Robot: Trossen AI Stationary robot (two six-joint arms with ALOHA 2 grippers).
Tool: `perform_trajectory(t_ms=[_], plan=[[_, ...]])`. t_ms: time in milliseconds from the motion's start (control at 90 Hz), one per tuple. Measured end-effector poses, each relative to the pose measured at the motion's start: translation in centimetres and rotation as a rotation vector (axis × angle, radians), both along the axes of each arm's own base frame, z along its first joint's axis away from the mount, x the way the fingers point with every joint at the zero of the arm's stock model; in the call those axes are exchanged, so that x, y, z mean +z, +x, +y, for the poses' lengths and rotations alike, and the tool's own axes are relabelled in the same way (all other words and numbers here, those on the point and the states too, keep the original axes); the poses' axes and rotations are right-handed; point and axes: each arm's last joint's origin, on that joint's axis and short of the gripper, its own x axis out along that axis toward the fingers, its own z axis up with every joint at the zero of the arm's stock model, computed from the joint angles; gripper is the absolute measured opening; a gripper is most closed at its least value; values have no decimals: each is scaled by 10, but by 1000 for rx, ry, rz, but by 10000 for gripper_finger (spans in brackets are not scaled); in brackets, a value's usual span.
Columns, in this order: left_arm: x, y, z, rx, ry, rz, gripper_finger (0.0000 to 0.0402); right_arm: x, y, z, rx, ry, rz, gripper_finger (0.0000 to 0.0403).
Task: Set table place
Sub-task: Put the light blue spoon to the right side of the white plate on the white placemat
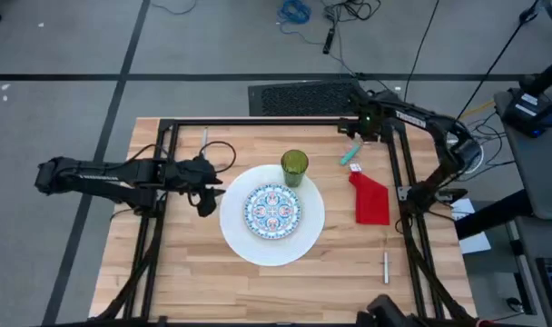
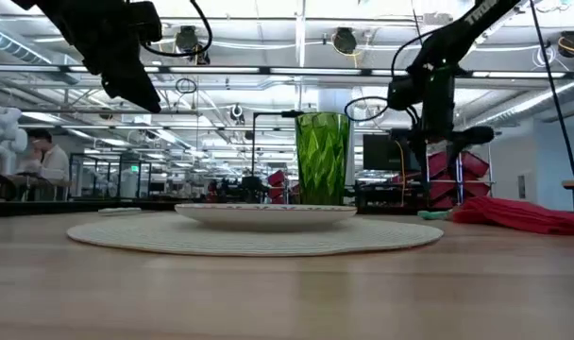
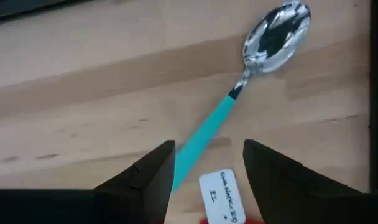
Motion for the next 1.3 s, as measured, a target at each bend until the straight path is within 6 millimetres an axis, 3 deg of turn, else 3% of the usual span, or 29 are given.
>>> perform_trajectory(t_ms=[156, 322, 544, 722, 911, 1133, 1300], plan=[[0, 0, 0, 4, -3, 0, 141, -11, 3, -4, -48, 29, 16, 178], [0, 0, 0, 6, -5, -1, 141, -10, 9, 4, 39, 41, 28, 178], [1, 1, 0, 2, 0, -13, 141, 17, 15, 53, 262, 144, 89, 178], [1, 1, 0, -28, 43, -9, 141, 37, 18, 75, 237, 29, 101, 178], [1, 1, 1, -38, 65, -1, 141, 34, 16, 47, 89, -77, 3, 178], [1, 1, 1, -18, 45, -6, 141, 11, -5, 10, -121, -9, 42, 178], [1, 1, 1, -13, 58, -6, 141, -9, 1, -2, -174, 41, 20, 178]])
